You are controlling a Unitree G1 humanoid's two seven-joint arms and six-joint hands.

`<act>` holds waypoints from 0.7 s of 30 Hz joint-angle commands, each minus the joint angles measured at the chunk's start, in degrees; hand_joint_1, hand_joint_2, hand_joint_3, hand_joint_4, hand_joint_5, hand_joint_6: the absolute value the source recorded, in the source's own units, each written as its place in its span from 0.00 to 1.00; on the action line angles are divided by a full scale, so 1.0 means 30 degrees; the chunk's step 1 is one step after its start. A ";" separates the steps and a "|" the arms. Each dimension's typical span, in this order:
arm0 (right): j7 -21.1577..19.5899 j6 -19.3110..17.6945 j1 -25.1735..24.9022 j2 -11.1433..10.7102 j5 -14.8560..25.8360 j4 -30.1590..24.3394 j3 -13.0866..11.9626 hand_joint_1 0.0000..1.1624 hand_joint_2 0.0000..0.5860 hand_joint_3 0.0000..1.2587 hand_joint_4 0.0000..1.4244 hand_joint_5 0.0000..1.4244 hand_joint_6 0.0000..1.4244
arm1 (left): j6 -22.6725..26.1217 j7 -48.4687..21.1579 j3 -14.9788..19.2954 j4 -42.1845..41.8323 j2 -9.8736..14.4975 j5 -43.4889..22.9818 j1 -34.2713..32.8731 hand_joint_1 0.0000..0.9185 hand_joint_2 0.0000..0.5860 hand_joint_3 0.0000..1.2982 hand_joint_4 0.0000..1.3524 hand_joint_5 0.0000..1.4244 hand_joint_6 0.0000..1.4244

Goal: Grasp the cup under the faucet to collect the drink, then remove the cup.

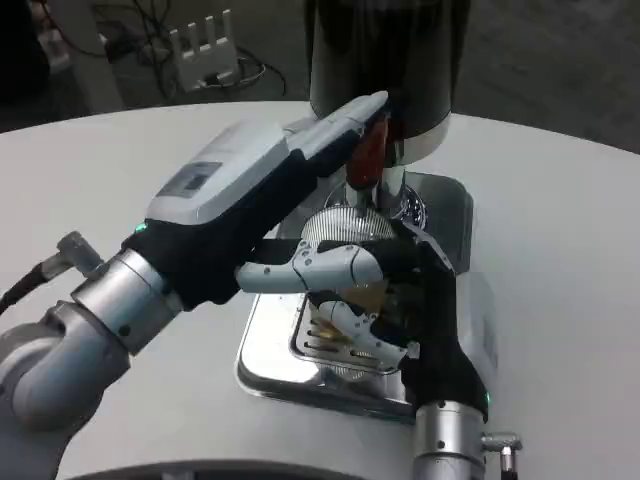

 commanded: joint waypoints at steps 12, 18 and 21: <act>-0.0975 0.0019 0.0340 0.1015 -0.0517 -0.0367 0.0189 0.70 0.29 0.40 0.41 0.47 0.41 | 0.0012 -0.0222 0.0253 -0.0069 0.0348 -0.0201 0.0682 0.00 0.15 0.04 0.03 0.10 0.05; -0.1326 -0.0011 0.0811 0.0866 -0.0981 -0.0943 0.0336 0.72 0.30 0.45 0.44 0.51 0.45 | 0.0022 -0.0142 0.0268 -0.0113 0.0281 -0.0185 0.0716 0.00 0.15 0.04 0.02 0.08 0.05; -0.1369 -0.0010 0.0969 0.0866 -0.1087 -0.1132 0.0338 0.72 0.30 0.48 0.46 0.52 0.46 | 0.0034 -0.0090 0.0282 -0.0128 0.0232 -0.0181 0.0753 0.00 0.15 0.03 0.02 0.08 0.04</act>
